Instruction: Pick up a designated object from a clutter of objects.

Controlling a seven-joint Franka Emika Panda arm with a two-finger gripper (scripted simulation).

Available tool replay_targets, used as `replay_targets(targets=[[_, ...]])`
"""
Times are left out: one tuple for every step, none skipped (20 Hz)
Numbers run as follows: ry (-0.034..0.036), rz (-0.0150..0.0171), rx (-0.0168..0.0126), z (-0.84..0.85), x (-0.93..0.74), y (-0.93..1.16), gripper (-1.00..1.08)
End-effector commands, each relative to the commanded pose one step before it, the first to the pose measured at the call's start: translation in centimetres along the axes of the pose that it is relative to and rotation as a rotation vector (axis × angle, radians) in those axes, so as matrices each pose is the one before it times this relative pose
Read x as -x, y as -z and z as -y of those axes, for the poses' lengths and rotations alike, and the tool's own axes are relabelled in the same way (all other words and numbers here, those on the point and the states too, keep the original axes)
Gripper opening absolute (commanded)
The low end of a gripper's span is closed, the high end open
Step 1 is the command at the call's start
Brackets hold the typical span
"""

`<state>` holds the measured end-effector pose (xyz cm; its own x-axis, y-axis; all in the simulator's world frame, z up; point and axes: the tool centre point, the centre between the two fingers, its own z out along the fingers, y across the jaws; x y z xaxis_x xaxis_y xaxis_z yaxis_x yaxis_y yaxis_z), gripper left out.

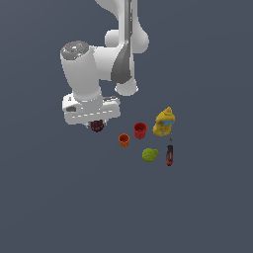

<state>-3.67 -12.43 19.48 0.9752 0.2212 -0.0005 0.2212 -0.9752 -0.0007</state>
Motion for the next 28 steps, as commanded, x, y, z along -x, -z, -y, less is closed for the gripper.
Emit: replay_targets(targets=[[0.00000, -0.00066, 0.00027, 0.122, 0.926, 2.345, -1.00], [0.00000, 0.00000, 0.00000, 0.044, 0.366, 0.947, -1.00], [0.00000, 0.00000, 0.00000, 0.043, 0.371, 0.965, -1.00], [0.00000, 0.00000, 0.00000, 0.043, 0.376, 0.985, -1.00], [0.00000, 0.00000, 0.00000, 0.042, 0.374, 0.984, -1.00], [0.00000, 0.00000, 0.00000, 0.039, 0.361, 0.957, -1.00], [0.00000, 0.00000, 0.00000, 0.036, 0.347, 0.929, -1.00], [0.00000, 0.00000, 0.00000, 0.034, 0.333, 0.900, -1.00], [0.00000, 0.00000, 0.00000, 0.032, 0.319, 0.867, -1.00], [0.00000, 0.00000, 0.00000, 0.030, 0.305, 0.833, -1.00], [0.00000, 0.00000, 0.00000, 0.028, 0.290, 0.797, -1.00], [0.00000, 0.00000, 0.00000, 0.024, 0.274, 0.763, -1.00], [0.00000, 0.00000, 0.00000, 0.021, 0.256, 0.728, -1.00], [0.00000, 0.00000, 0.00000, 0.017, 0.238, 0.690, -1.00], [0.00000, 0.00000, 0.00000, 0.014, 0.220, 0.648, -1.00], [0.00063, 0.00006, 0.00028, 0.047, 0.186, 0.605, -1.00], [0.00000, 0.00000, 0.00000, 0.010, 0.184, 0.551, -1.00], [0.00000, 0.00000, 0.00000, 0.009, 0.166, 0.502, -1.00], [0.00000, 0.00000, 0.00000, 0.007, 0.148, 0.452, -1.00], [0.00000, 0.00000, 0.00000, 0.005, 0.129, 0.402, -1.00], [0.00000, 0.00000, 0.00000, 0.002, 0.110, 0.353, -1.00], [0.00000, 0.00000, 0.00000, 0.000, 0.091, 0.303, -1.00], [0.00000, 0.00000, 0.00000, -0.003, 0.070, 0.253, -1.00], [0.00000, 0.00000, 0.00000, -0.007, 0.050, 0.204, -1.00], [0.00000, 0.00000, 0.00000, -0.010, 0.029, 0.155, -1.00], [0.00000, 0.00000, 0.00000, -0.013, 0.010, 0.106, -1.00], [0.00000, 0.00000, 0.00000, -0.014, -0.006, 0.058, -1.00], [0.00000, 0.00000, 0.00000, -0.007, -0.007, 0.015, -1.00]])
